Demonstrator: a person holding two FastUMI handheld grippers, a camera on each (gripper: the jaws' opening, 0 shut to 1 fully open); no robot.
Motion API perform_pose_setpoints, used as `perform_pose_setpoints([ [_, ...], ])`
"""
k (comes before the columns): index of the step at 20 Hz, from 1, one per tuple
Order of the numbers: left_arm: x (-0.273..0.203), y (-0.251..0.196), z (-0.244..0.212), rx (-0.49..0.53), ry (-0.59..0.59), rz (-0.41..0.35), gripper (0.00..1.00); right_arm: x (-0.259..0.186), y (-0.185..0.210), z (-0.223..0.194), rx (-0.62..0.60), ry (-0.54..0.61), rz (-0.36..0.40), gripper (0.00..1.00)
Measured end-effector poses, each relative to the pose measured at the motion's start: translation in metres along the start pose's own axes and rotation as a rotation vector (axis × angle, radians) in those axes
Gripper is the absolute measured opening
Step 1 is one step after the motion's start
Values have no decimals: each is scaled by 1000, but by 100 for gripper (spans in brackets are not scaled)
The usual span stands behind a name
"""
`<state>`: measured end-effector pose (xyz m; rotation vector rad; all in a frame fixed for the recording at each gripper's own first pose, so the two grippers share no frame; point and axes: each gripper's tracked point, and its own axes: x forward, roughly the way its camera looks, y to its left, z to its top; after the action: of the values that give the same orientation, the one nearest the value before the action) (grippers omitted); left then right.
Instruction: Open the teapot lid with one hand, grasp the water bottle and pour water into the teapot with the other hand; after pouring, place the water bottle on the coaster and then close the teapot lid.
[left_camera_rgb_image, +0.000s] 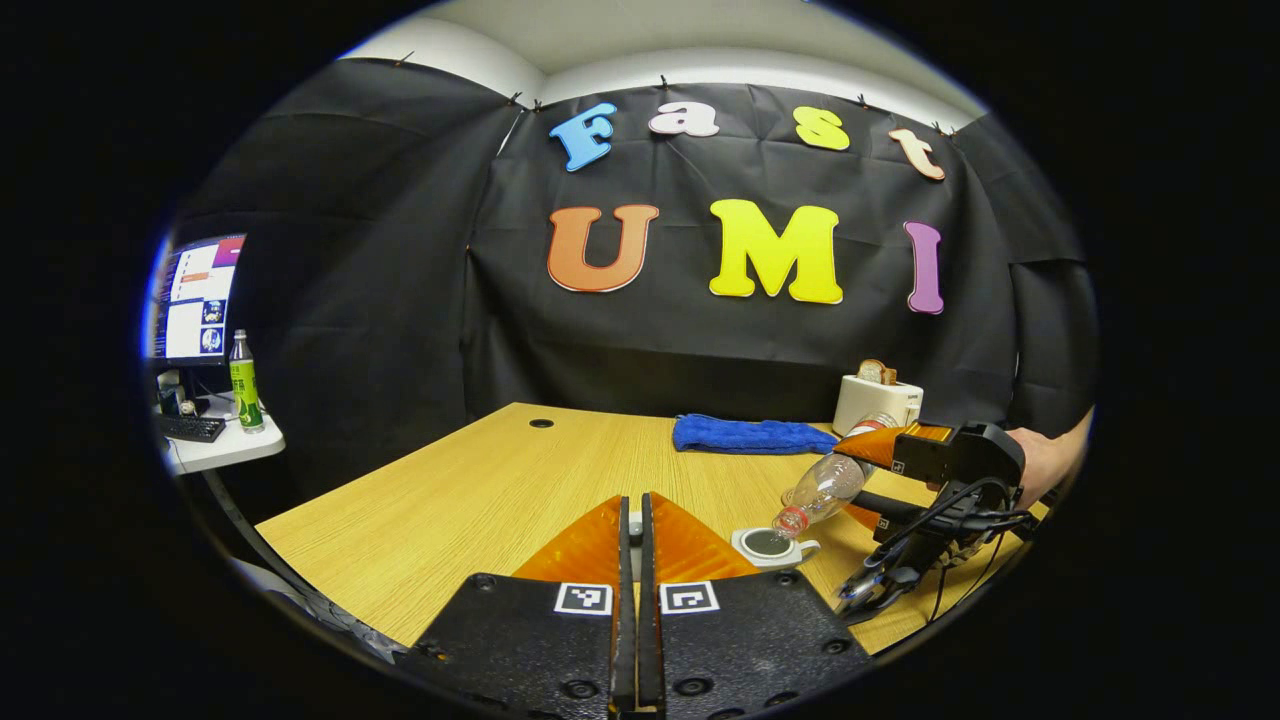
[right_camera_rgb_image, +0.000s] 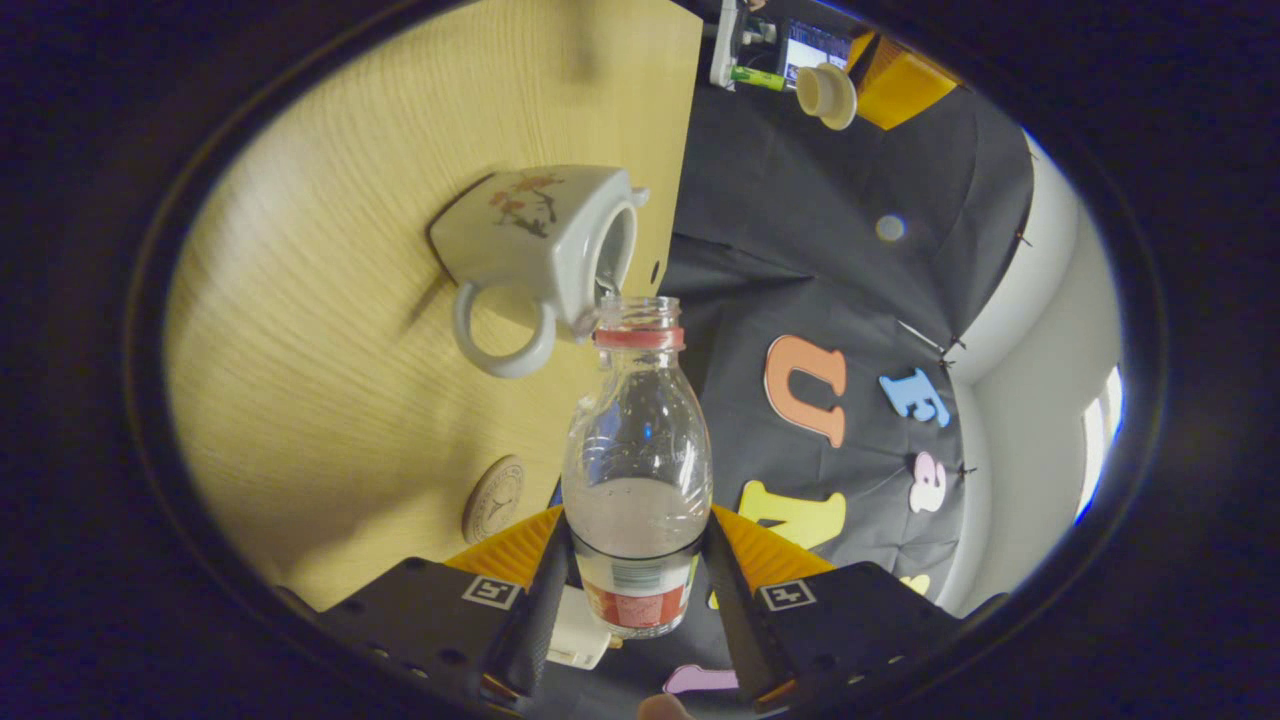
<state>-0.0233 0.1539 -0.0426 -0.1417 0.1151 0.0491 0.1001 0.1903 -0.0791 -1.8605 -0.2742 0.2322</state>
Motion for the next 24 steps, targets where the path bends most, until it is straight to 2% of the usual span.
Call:
perform_pose_setpoints([
  [4, 0, 3, -3, -5, 6, 6, 4, 8, -21, 1, -66, -15, -38, 71],
  [17, 0, 6, -2, -10, -2, 6, 4, 3, -50, 9, -276, -44, -143, 71],
  [24, 1, 6, -2, -9, 0, 8, 4, 2, -53, 10, -287, -53, -151, 71],
])
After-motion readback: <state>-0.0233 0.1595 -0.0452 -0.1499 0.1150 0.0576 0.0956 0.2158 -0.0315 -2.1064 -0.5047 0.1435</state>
